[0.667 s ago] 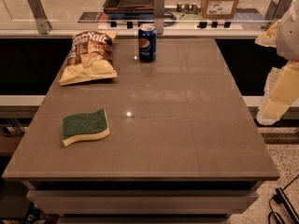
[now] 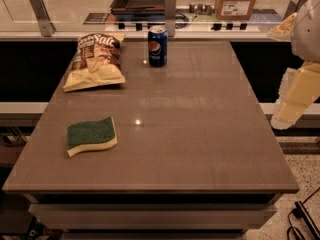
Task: Pick brown chip bag
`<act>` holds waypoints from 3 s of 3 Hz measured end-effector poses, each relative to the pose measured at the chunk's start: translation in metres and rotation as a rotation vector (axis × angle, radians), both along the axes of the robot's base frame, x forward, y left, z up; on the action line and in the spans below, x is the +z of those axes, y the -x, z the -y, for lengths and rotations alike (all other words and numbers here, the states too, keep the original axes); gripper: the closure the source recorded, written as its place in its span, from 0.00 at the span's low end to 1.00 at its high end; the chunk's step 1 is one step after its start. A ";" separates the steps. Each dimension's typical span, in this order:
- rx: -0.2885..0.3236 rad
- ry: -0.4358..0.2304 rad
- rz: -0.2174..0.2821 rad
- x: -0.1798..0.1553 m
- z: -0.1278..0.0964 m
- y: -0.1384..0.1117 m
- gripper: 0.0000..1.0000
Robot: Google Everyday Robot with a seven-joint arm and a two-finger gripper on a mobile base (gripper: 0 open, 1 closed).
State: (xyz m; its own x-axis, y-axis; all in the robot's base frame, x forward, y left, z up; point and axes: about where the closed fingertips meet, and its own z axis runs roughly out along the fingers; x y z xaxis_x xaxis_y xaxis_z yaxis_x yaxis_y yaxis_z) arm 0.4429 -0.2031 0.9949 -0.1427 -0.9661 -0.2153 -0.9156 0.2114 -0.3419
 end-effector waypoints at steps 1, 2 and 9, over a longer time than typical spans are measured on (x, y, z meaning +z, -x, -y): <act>0.116 0.024 0.136 0.016 -0.023 0.000 0.00; 0.269 0.056 0.298 0.030 -0.059 0.004 0.00; 0.624 0.055 0.571 0.028 -0.217 -0.066 0.00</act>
Offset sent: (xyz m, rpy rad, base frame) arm 0.0060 0.1118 0.0467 -0.0999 -0.5812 0.5056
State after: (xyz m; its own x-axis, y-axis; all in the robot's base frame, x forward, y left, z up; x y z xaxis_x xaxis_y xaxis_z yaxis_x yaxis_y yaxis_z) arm 0.5085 0.0140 1.0231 0.5364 -0.8429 -0.0422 -0.5424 -0.3060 -0.7824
